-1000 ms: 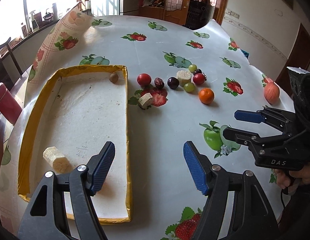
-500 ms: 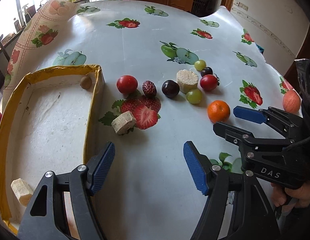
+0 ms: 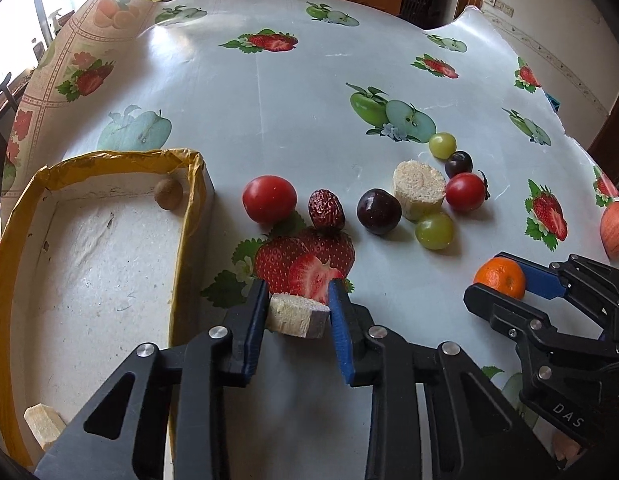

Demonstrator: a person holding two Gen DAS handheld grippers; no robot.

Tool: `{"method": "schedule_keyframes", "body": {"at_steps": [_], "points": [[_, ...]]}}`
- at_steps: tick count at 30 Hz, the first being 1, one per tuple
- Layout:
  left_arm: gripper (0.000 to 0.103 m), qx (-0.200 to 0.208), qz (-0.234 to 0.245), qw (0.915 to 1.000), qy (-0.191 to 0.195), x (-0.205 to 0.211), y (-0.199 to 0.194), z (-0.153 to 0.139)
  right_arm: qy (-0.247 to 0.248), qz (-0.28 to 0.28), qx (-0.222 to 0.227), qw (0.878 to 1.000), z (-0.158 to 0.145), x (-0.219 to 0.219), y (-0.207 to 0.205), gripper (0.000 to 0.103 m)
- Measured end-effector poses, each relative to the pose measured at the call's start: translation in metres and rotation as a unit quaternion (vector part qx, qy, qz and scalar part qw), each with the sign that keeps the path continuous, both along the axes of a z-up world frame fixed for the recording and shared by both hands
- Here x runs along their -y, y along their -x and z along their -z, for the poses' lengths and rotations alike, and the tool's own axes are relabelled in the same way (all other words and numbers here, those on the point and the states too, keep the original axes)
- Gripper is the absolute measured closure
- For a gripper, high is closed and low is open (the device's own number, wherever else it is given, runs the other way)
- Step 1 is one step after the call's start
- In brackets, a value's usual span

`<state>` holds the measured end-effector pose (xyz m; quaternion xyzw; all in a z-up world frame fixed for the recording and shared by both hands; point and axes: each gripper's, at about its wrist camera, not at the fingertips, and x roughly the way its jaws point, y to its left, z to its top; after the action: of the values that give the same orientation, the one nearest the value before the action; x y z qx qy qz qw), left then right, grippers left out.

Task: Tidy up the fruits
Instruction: 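Grasp a second pale banana chunk with the left tool while the right tool grasps another mandarin, then carry both over the tray and open both tools to drop them inside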

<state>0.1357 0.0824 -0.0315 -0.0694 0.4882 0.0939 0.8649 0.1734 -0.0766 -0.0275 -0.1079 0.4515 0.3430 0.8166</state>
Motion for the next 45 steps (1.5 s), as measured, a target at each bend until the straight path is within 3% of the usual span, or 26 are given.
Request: {"method": "schedule_keyframes", "body": {"at_steps": [23,45], "points": [[0.075,0.052,0.044,0.9976,-0.01,0.047,0.09,-0.041,-0.073,0.006,0.014,0.997,-0.05,0.052,0.08,0.068],[0.075,0.075,0.03,0.9967,-0.007,0.012,0.126,-0.06,-0.068,-0.021,0.025,0.997,-0.062,0.02,0.106,0.068]]}}
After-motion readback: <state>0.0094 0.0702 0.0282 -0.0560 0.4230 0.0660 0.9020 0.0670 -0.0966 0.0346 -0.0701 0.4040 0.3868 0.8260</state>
